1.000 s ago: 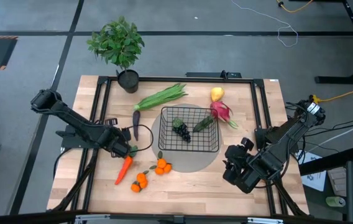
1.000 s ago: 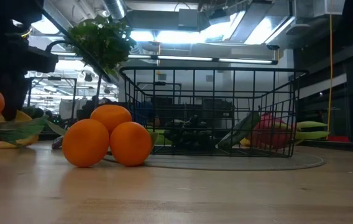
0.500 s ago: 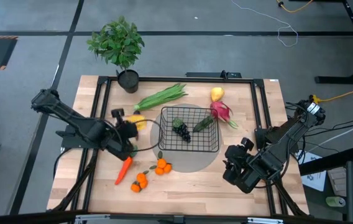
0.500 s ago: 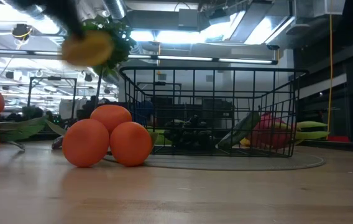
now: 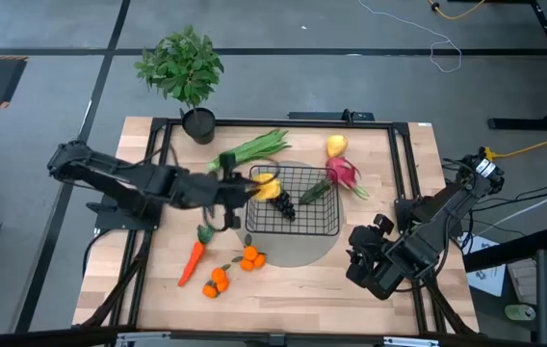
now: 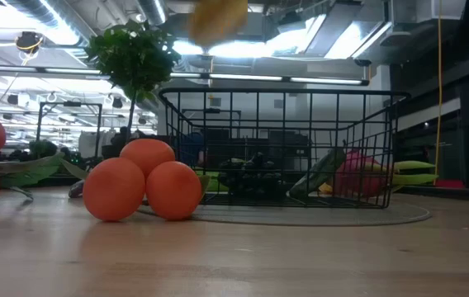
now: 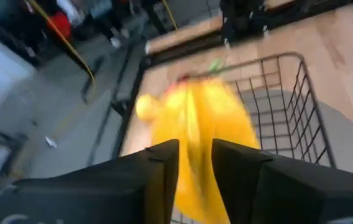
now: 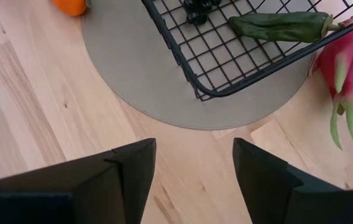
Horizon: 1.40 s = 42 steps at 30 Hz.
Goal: Build produce basket
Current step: Put the yellow star fruit into the black wire basket, then put the carrot into the black wire basket
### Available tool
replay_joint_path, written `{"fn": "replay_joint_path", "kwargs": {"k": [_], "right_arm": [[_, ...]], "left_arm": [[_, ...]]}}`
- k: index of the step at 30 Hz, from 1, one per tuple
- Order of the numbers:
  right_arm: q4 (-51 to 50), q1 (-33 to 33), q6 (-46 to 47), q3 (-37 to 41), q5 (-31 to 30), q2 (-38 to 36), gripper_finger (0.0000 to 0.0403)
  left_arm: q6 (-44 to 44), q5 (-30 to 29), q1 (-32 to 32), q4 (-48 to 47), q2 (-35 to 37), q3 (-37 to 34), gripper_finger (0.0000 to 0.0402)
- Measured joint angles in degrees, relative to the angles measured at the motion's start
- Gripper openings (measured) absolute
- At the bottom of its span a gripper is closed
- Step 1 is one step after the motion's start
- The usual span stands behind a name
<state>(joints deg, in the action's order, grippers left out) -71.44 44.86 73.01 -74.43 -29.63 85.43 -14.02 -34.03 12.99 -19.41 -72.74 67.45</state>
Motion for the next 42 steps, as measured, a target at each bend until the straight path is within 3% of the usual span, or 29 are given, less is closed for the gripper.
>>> {"fn": "replay_joint_path", "kwargs": {"k": [5,7,9,12,14,16,22,26,31,36,38,42], "right_arm": [[0.0,0.0,0.0,0.0,0.8,0.0,0.0204],[0.0,0.0,0.0,0.0,0.8,0.0,0.0204],[0.0,0.0,0.0,0.0,0.8,0.0,0.0204],[0.0,0.0,0.0,0.0,0.8,0.0,0.0204],[0.0,0.0,0.0,0.0,0.8,0.0,0.0204],[0.0,0.0,0.0,0.0,0.8,0.0,0.0204],[0.0,0.0,0.2,0.0,1.3,0.0,0.0204],[0.1,0.0,0.2,0.0,1.3,0.0,0.0204],[0.4,0.0,0.2,0.0,1.4,0.0,0.0204],[0.4,0.0,0.2,0.0,2.6,0.0,0.0204],[0.4,0.0,0.2,0.0,2.9,0.0,0.0204],[0.4,0.0,0.5,0.0,2.9,0.0,0.0204]], "left_arm": [[1.9,9.6,-4.3,0.3,-0.5,0.0,0.0115],[2.0,10.9,-5.1,-0.3,-0.6,-0.1,0.0122],[1.9,9.7,-5.3,-0.2,-0.5,0.0,0.0125],[4.4,1.8,-5.2,-3.3,-0.3,0.0,0.0125],[10.0,-3.6,-5.2,-9.1,1.2,-0.1,0.0124],[19.4,-4.7,-5.5,-17.0,2.9,0.0,0.0124],[44.0,-3.6,-7.0,-44.5,4.2,0.0,0.0124],[56.1,2.5,-5.2,-54.9,4.3,-1.8,0.0124],[62.5,17.5,-0.9,-53.4,4.3,-10.3,0.0124],[73.1,31.3,6.8,-45.1,4.2,-21.1,0.0124],[77.7,34.0,10.3,-39.0,4.2,-24.5,0.0124],[84.3,33.8,16.7,-26.7,4.2,-28.2,0.0124]]}}
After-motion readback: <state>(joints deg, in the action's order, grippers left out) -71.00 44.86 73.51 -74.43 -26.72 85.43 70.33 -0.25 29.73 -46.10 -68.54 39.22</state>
